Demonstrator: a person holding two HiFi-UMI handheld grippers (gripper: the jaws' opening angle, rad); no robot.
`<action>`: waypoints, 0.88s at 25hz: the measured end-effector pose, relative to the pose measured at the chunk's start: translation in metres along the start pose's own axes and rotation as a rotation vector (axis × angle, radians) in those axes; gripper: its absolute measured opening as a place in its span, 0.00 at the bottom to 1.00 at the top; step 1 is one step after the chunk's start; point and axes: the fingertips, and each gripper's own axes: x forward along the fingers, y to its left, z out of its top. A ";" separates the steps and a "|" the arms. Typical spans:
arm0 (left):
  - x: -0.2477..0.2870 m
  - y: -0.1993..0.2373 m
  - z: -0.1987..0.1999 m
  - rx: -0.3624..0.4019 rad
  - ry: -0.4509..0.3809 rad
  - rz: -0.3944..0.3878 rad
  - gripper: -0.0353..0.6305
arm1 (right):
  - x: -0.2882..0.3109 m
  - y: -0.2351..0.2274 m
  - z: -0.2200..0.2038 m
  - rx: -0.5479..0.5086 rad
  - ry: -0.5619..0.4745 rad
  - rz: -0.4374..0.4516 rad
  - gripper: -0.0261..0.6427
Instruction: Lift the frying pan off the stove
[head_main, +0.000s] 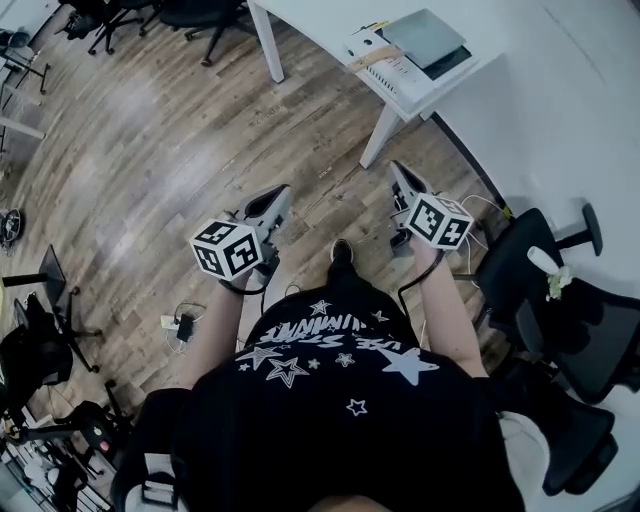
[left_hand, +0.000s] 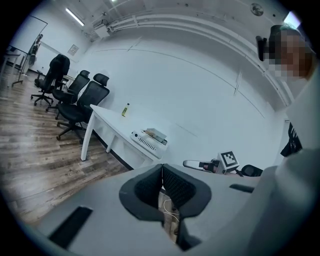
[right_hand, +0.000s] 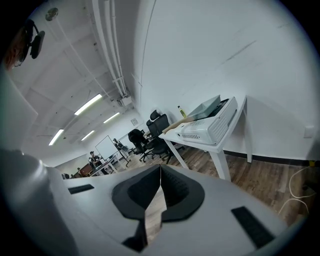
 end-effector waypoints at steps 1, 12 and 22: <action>0.008 0.001 0.005 -0.001 -0.001 0.003 0.07 | 0.003 -0.006 0.004 0.008 0.003 0.003 0.05; 0.089 0.000 0.037 -0.040 -0.035 0.032 0.07 | 0.031 -0.060 0.052 0.058 0.038 0.084 0.05; 0.120 -0.009 0.035 -0.033 0.027 0.030 0.07 | 0.057 -0.068 0.065 0.172 0.055 0.161 0.05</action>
